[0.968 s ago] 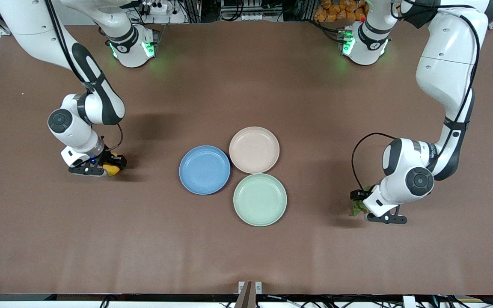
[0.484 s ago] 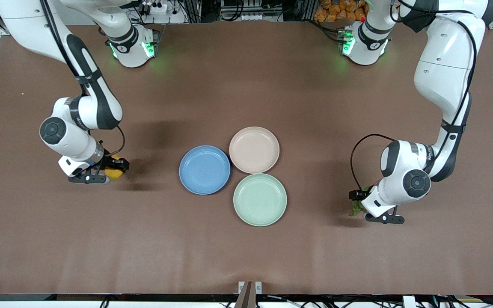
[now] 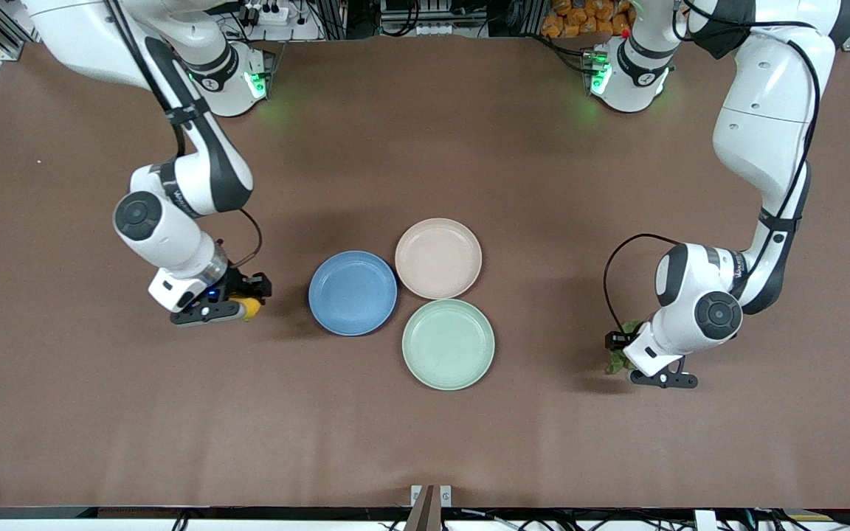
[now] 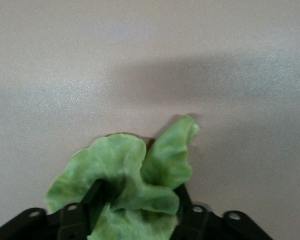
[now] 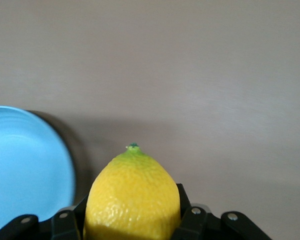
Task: Place lemon and lettuce in plates
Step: 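Carry the lemon onto the blue plate while the left gripper lifts lettuce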
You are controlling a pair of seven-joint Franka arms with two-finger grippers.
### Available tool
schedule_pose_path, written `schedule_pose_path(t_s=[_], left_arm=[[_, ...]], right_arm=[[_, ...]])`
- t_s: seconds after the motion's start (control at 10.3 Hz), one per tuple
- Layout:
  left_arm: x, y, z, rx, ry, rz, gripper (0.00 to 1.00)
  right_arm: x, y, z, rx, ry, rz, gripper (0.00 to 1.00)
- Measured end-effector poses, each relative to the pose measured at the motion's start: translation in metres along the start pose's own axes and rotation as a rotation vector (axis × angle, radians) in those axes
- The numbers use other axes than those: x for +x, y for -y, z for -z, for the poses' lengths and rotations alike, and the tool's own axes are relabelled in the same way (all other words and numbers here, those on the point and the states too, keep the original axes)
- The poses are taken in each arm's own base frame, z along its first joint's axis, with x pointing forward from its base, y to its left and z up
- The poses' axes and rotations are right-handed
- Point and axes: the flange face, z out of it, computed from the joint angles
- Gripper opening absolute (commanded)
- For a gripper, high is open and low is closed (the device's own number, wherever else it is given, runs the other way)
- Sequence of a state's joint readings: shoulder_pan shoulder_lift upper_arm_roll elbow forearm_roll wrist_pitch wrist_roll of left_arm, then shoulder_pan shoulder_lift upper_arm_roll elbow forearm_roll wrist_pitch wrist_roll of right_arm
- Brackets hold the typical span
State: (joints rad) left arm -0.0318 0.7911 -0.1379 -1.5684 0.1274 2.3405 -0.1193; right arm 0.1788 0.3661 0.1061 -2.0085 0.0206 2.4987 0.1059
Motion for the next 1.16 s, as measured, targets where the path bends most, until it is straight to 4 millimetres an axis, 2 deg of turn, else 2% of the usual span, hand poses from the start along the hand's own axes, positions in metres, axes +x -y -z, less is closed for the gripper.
schedule_pose_path(t_s=[0.19, 0.29, 0.48, 0.68, 0.87, 1.06, 1.16], left_arm=[[0.001, -0.006, 0.003, -0.005, -0.005, -0.003, 0.00], [0.001, -0.008, 0.004, -0.005, -0.007, 0.006, 0.00], [0.002, -0.007, 0.005, -0.003, -0.013, 0.013, 0.00], [0.007, -0.020, 0.015, -0.011, -0.040, 0.032, 0.00], [0.008, -0.050, 0.044, -0.024, -0.077, 0.058, 0.00], [0.001, -0.092, 0.080, -0.049, -0.095, 0.098, 0.00], [-0.008, -0.114, 0.094, -0.055, -0.074, 0.120, 0.00]], right_arm=[[0.002, 0.050, -0.007, 0.016, 0.001, 0.001, 0.00], [0.001, 0.071, -0.017, 0.021, 0.011, -0.016, 0.00], [-0.002, 0.100, -0.044, 0.024, 0.041, -0.068, 0.00], [-0.006, 0.116, -0.063, 0.021, 0.064, -0.124, 0.00], [-0.010, 0.133, -0.075, 0.021, 0.076, -0.141, 0.00], [-0.011, 0.150, -0.091, 0.012, 0.085, -0.146, 0.00], [-0.012, 0.155, -0.098, -0.004, 0.084, -0.150, 0.11]])
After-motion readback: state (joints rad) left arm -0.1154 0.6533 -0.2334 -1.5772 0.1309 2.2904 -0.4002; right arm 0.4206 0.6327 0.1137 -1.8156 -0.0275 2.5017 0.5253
